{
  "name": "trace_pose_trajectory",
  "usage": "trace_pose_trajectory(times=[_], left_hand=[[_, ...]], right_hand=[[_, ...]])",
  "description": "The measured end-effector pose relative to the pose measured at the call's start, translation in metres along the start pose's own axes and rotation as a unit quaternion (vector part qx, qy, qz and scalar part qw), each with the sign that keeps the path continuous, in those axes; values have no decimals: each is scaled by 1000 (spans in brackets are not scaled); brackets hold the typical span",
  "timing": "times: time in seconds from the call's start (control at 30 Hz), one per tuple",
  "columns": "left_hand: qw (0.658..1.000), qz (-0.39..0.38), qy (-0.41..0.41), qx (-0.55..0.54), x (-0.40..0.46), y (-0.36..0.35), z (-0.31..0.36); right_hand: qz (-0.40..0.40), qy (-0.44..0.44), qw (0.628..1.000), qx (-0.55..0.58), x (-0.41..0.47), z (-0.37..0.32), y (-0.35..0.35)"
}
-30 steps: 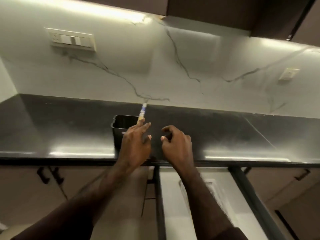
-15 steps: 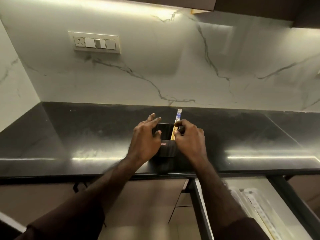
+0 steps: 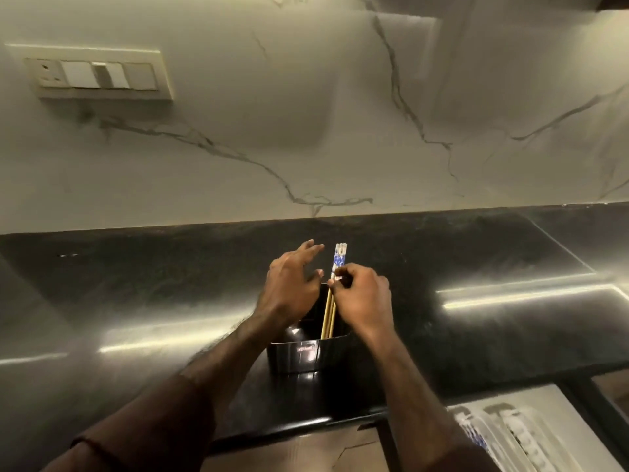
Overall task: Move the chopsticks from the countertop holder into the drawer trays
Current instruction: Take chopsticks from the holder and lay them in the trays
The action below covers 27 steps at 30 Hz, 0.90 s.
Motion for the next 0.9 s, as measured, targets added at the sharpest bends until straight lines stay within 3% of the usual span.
trace_pose_trajectory(times=[0.23,0.47,0.63,0.77,0.9], left_hand=[[998,-47,21,-22,37,-46,-16],[970,-105,119,-186,48,-73,-27],[951,-95,161,-247,52,-75,-38],[948,-84,153,-264,60,-65,-34],[941,-70,149,-295,80,-42,-18]], right_hand=[[7,-81,996,-25,32,24,-22],[-36,-121,990,-56,38,35,-40],[-44,-116,990,-59,42,35,-45],[-64,-127,989,-36,43,34,-48],[-97,-131,985,61,46,27,-50]])
Point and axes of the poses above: each hand's wrist, its own x-axis towards the middle knuckle, its own y-axis out of the back of the hand, z = x × y, the point moved 7 cm from there along x, towards the middle knuckle, and after that the axes turned 15 degrees about z, right-handed, at the moved point
